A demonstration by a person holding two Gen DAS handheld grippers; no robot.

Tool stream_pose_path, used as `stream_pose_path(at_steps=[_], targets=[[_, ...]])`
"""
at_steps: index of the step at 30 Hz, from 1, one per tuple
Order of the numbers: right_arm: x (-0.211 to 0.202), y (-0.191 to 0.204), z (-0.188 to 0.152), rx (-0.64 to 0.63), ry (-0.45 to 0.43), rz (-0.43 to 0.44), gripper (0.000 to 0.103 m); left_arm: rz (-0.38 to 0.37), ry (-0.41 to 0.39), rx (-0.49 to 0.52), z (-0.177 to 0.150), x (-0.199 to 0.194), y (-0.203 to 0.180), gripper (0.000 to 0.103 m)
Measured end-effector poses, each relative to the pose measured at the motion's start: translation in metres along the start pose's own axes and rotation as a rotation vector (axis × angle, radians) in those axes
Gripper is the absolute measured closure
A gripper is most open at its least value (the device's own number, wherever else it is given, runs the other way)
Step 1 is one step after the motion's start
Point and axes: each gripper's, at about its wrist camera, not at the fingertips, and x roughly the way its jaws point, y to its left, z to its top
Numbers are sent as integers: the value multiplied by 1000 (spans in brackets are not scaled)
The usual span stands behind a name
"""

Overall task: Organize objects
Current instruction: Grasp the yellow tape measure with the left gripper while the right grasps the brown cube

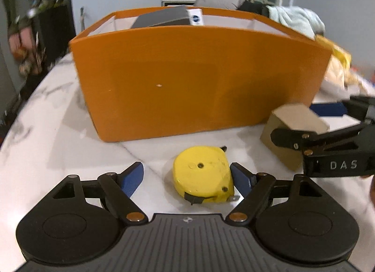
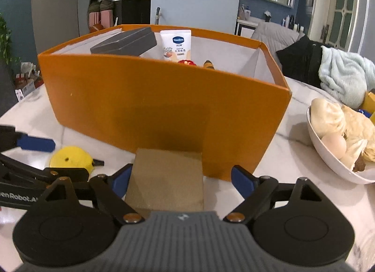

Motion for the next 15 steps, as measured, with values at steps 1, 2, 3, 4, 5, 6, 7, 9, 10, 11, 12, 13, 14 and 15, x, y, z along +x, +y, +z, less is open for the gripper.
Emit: stream_pose_path(at_steps=[1, 2, 3, 4, 5, 6, 7, 9, 10, 11, 12, 13, 14, 15], targets=[[-1, 0, -2, -1, 0, 9, 22, 1, -6, 12, -1, 0, -3, 8], [-2, 0, -4, -3, -3, 17, 26, -11, -10, 14, -1, 0, -4, 9], [-3, 1, -6, -8, -7, 17, 28, -17, -13, 12, -1, 0, -6, 9], [-4, 2, -8, -16, -10, 14, 30, -22, -15, 9, 0, 0, -6, 9], [-5, 3, -9, -26, -14, 10, 37, -28, -17, 10, 1, 1, -7, 10], [-5, 4, -9, -35, -17, 6, 39, -33, -19, 13, 2, 2, -7, 10], [-5, 5, -9, -43, -17, 0, 39, -33, -20, 18, 3, 3, -8, 11], [-5, 5, -10, -46, -21, -12, 39, -25, -19, 33, 3, 3, -10, 12], [-4, 4, -10, -38, -22, -10, 40, -30, -22, 32, 2, 3, -9, 16], [-4, 3, -10, -30, -22, -8, 40, -26, -25, 30, 2, 2, -9, 18], [-4, 3, -10, -23, -24, -7, 40, -25, -28, 25, 1, 2, -8, 19], [-3, 3, -10, -21, -25, -8, 40, -20, -33, 22, 1, 1, -7, 24], [-4, 3, -11, -22, -29, -10, 40, -15, -38, 17, 0, 1, -6, 31], [-4, 4, -12, -23, -30, -11, 40, -12, -43, 11, 0, 0, -4, 32]])
